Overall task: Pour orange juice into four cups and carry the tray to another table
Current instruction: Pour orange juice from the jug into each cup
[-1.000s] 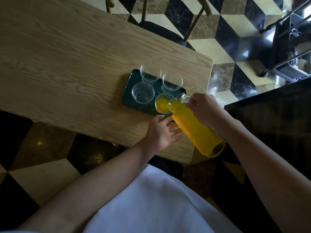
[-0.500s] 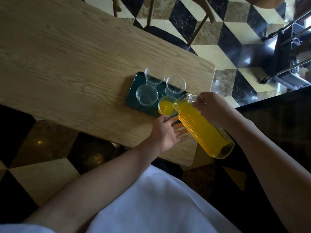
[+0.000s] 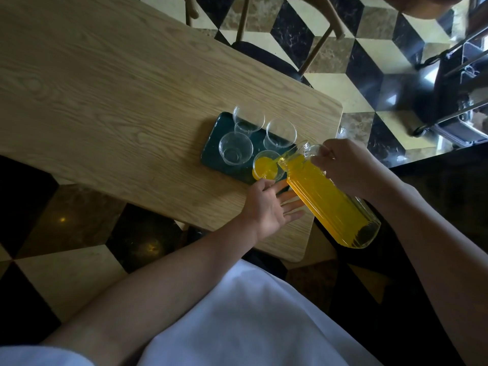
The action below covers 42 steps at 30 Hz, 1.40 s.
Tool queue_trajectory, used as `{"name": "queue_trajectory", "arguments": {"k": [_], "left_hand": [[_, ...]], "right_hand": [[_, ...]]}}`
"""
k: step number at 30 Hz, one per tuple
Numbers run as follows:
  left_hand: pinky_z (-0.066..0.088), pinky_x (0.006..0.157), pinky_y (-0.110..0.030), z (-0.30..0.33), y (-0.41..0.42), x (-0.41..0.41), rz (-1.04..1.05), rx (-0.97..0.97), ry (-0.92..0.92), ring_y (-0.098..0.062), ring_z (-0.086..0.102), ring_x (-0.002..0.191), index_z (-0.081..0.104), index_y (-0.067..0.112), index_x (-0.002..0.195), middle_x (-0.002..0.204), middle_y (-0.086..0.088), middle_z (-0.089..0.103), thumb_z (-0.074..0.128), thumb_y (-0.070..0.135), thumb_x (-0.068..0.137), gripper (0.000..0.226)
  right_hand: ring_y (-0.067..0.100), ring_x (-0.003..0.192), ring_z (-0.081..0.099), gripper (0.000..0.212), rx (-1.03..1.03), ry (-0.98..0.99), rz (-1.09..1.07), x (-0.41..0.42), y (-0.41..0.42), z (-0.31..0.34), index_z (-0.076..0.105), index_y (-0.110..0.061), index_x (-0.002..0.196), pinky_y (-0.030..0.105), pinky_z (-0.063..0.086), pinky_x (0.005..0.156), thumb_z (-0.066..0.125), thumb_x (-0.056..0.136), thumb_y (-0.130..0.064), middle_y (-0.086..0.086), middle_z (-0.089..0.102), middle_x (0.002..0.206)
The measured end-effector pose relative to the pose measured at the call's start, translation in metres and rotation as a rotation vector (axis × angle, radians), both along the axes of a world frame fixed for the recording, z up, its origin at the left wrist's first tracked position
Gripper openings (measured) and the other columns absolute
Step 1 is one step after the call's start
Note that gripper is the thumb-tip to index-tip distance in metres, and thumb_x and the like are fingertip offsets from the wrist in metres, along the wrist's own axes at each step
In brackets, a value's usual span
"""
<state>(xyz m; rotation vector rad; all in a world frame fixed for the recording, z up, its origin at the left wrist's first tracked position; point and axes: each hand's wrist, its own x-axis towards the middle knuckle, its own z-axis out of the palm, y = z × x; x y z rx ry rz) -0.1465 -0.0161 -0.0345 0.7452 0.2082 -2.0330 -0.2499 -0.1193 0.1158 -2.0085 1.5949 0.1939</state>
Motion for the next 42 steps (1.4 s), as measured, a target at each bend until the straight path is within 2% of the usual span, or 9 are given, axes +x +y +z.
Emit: {"name": "queue_trajectory", "arguments": {"k": [7, 11, 14, 18, 22, 26, 28, 33, 42], "left_hand": [[0.047, 0.096, -0.051, 0.018, -0.01, 0.006, 0.044, 0.03, -0.171, -0.036, 0.057, 0.123, 0.06, 0.018, 0.128, 0.128, -0.015, 0.065, 0.033, 0.033, 0.092, 0.047], [0.043, 0.103, -0.052, 0.023, -0.013, 0.012, 0.048, 0.006, -0.298, -0.031, 0.059, 0.117, 0.061, 0.023, 0.117, 0.121, -0.01, 0.065, 0.033, 0.031, 0.096, 0.035], [0.042, 0.104, -0.05, 0.026, -0.012, 0.013, 0.046, -0.05, -0.383, -0.032, 0.054, 0.123, 0.06, 0.026, 0.117, 0.129, -0.011, 0.06, 0.032, 0.033, 0.099, 0.035], [0.047, 0.086, -0.039, 0.029, -0.014, 0.006, 0.051, -0.09, -0.548, -0.027, 0.056, 0.121, 0.058, 0.025, 0.127, 0.135, -0.012, 0.058, 0.032, 0.032, 0.1, 0.038], [0.048, 0.084, -0.036, 0.031, -0.016, -0.006, 0.057, -0.118, -0.654, -0.016, 0.058, 0.114, 0.061, 0.036, 0.115, 0.13, -0.004, 0.058, 0.043, 0.048, 0.085, 0.037], [0.047, 0.092, -0.04, 0.026, -0.027, -0.019, 0.084, -0.078, -0.628, -0.022, 0.055, 0.124, 0.059, 0.029, 0.126, 0.141, -0.011, 0.055, 0.036, 0.037, 0.099, 0.036], [0.046, 0.094, -0.041, 0.023, -0.035, -0.026, 0.089, -0.054, -0.584, -0.024, 0.055, 0.124, 0.058, 0.024, 0.13, 0.138, -0.01, 0.058, 0.031, 0.034, 0.102, 0.041], [0.037, 0.111, -0.051, 0.017, -0.057, -0.044, 0.13, 0.039, -0.435, -0.033, 0.041, 0.139, 0.054, 0.017, 0.138, 0.151, -0.017, 0.045, 0.028, 0.035, 0.1, 0.049], [0.04, 0.106, -0.053, -0.012, -0.077, -0.052, 0.187, 0.194, -0.242, -0.03, 0.054, 0.113, 0.06, 0.022, 0.121, 0.129, -0.013, 0.056, 0.037, 0.035, 0.093, 0.039]], "right_hand": [[0.026, 0.061, 0.053, 0.026, -0.083, -0.136, -0.07, -0.012, 0.007, 0.002, 0.054, -0.007, 0.073, 0.031, 0.041, 0.052, 0.06, 0.093, -0.022, 0.025, 0.064, 0.078], [0.003, 0.049, 0.049, 0.025, -0.174, -0.299, -0.126, -0.026, 0.021, -0.006, 0.059, 0.005, 0.082, 0.017, 0.038, 0.046, 0.061, 0.094, -0.017, 0.025, 0.062, 0.073], [-0.001, 0.053, 0.054, 0.024, -0.197, -0.444, -0.172, -0.039, 0.033, -0.02, 0.059, 0.001, 0.08, 0.009, 0.039, 0.052, 0.059, 0.095, -0.017, 0.02, 0.062, 0.072], [0.008, 0.064, 0.057, 0.015, -0.215, -0.587, -0.218, -0.06, 0.047, -0.043, 0.06, -0.015, 0.084, 0.026, 0.047, 0.062, 0.058, 0.097, -0.02, 0.003, 0.062, 0.072], [0.0, 0.067, 0.059, 0.013, -0.287, -0.634, -0.231, -0.076, 0.055, -0.06, 0.058, -0.023, 0.086, 0.014, 0.045, 0.061, 0.059, 0.093, -0.012, -0.008, 0.065, 0.078], [0.0, 0.069, 0.062, 0.017, -0.346, -0.643, -0.223, -0.084, 0.048, -0.067, 0.056, -0.028, 0.089, 0.019, 0.048, 0.061, 0.058, 0.095, -0.011, -0.009, 0.066, 0.078], [0.004, 0.073, 0.063, 0.004, -0.334, -0.623, -0.209, -0.09, 0.037, -0.07, 0.06, -0.019, 0.096, 0.026, 0.05, 0.065, 0.058, 0.096, -0.016, -0.004, 0.066, 0.08], [0.02, 0.07, 0.058, 0.013, -0.303, -0.521, -0.081, -0.1, -0.002, -0.074, 0.058, -0.008, 0.1, 0.035, 0.045, 0.064, 0.057, 0.097, -0.021, 0.001, 0.061, 0.077], [0.033, 0.069, 0.051, 0.023, -0.197, -0.28, 0.114, -0.084, -0.066, -0.089, 0.048, -0.004, 0.086, 0.042, 0.042, 0.061, 0.052, 0.098, -0.023, 0.011, 0.055, 0.075]]}}
